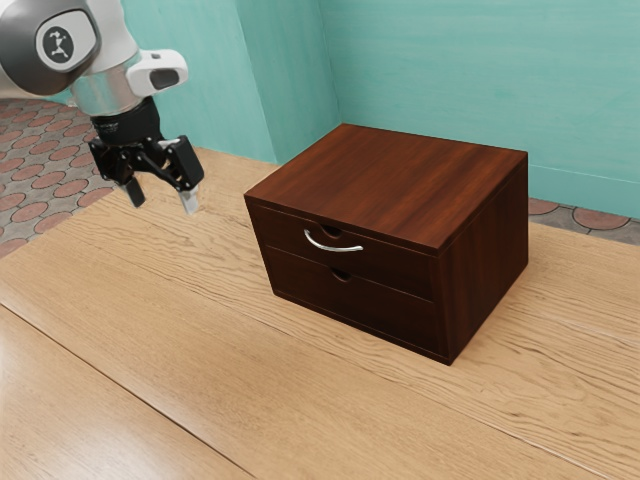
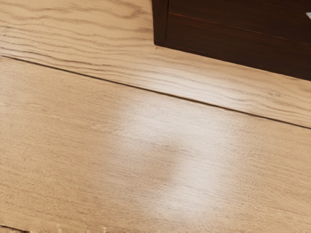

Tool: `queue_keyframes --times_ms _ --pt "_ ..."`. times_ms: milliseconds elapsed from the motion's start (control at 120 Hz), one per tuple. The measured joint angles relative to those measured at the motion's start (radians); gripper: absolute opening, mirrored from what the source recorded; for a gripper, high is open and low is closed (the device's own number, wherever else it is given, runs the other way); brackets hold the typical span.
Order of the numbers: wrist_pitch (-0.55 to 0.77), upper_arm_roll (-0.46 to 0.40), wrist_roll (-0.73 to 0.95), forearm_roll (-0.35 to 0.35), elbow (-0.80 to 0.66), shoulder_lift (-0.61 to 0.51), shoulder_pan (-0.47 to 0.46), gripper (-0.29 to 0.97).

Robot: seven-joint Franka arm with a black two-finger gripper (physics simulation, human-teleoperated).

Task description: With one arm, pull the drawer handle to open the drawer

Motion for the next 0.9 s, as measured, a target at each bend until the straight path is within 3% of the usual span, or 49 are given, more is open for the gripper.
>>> queue_keyframes --times_ms 175,275,383,508,608,900 --pt "-0.009 0.058 0.010 -0.059 0.004 0.000 -0.016 0.68" --pt "-0.016 0.053 0.060 -0.074 0.119 -0.036 -0.032 0.68" --pt "0.016 -0.088 0.263 -0.103 0.191 -0.103 0.036 0.68" --pt "0.034 -0.142 0.501 -0.140 0.194 -0.102 -0.119 0.68" --pt "0.035 -0.127 0.638 -0.180 0.190 -0.089 -0.142 0.68" --pt "0.045 -0.116 0.909 -0.107 0.153 -0.056 -0.007 0.68"
